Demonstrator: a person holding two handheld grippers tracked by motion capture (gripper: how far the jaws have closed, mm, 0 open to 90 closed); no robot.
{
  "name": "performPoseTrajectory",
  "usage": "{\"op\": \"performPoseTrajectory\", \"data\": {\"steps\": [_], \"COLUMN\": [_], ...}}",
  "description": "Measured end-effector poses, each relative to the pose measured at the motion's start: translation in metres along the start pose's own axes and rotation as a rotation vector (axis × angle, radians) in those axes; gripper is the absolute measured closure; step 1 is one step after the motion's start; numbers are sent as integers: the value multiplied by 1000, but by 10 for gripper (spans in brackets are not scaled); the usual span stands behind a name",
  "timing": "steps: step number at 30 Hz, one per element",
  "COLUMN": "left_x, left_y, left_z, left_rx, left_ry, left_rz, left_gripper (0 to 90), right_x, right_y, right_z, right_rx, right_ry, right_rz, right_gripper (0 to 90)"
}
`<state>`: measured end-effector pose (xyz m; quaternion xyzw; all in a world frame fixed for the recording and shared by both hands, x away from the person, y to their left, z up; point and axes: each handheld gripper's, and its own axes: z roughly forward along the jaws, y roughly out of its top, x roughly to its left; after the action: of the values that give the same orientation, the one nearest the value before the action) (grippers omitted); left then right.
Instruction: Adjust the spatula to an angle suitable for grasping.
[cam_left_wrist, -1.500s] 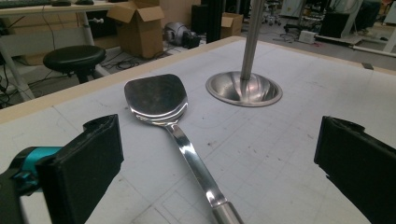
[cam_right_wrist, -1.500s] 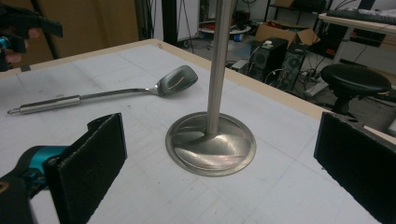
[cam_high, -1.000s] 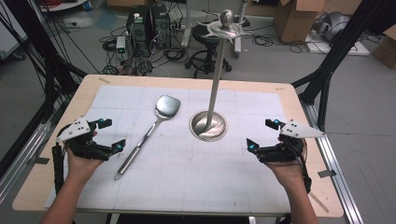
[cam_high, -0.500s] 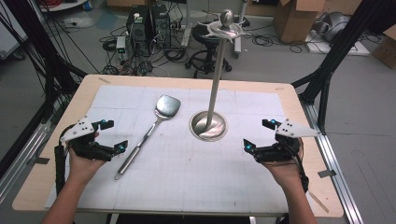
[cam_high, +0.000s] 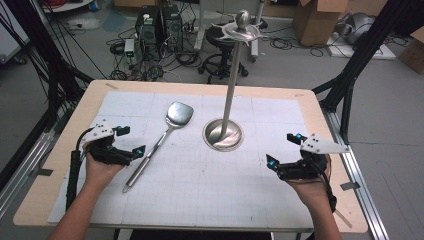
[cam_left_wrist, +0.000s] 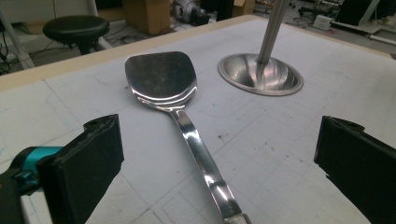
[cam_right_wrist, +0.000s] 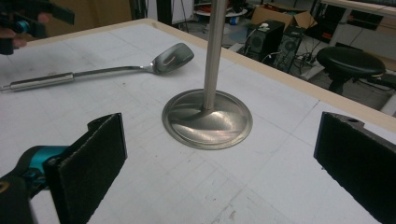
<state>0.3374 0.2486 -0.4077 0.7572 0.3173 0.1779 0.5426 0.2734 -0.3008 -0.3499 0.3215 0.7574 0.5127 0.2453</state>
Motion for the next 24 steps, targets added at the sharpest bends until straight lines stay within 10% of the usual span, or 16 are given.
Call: {"op": "performPoseTrajectory", "data": {"steps": [13, 24], "left_x": [-1, -5], "left_y": [-6, -16], "left_z": [37, 53], "left_rx": [152, 307], "left_ry": [11, 111], "left_rz": [-37, -23], "left_gripper": [38, 333], "right_x": [0, -1], "right_y": [-8, -10], "right_z": [-8, -7], "right_rx": [14, 14], "right_ry": [-12, -4], "right_rz": [12, 23], "right_gripper": [13, 13]}}
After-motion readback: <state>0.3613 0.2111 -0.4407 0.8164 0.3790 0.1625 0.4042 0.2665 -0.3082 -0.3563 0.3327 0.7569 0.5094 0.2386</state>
